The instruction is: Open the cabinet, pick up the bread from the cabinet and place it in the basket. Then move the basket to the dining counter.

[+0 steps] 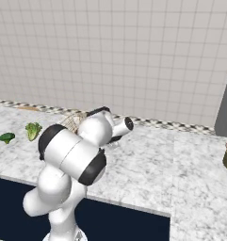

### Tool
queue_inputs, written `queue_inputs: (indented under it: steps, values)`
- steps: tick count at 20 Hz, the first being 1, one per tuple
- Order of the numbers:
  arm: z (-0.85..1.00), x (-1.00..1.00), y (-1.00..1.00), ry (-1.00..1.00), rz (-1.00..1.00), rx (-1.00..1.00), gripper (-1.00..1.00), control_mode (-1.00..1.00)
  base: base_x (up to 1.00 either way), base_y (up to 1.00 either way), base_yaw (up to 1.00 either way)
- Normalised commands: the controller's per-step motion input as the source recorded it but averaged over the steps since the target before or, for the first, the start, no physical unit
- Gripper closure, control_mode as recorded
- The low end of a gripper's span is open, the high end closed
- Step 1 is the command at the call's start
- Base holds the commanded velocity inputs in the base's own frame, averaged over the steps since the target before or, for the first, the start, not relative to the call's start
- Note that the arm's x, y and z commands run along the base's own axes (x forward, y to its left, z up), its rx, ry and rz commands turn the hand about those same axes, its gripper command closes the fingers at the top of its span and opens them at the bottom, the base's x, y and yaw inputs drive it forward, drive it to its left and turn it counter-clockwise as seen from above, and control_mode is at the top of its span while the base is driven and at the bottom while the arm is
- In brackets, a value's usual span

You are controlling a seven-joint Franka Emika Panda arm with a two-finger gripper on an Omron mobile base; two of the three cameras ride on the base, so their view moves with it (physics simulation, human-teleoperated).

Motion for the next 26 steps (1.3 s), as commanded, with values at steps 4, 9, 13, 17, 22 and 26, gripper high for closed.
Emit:
queue_inputs:
  steps: [4,9,13,17,22,26]
  values:
    - [-0.18,0.02,0.00,-0.03,0.01,-0.07,1.00,-1.00,0.00,0.00,0.00]
    - [0.00,0.00,0.00,0.01,0.00,-0.01,-1.00,-1.00,0.00,0.00,0.00]
    - [-0.10,0.00,-0.04,0.02,-0.01,-0.07,-1.00,-1.00,0.00,0.00,0.00]
    - [-0.03,-0.05,-0.20,0.01,0.00,-0.21,-1.00,-1.00,0.00,0.00,0.00]
    - [0.19,-0.24,-0.35,-0.06,0.00,-0.14,-1.00,-1.00,0.00,0.00,0.00]
    - [0.59,-0.73,-0.04,-0.21,0.02,-0.06,-1.00,-1.00,0.00,0.00,0.00]
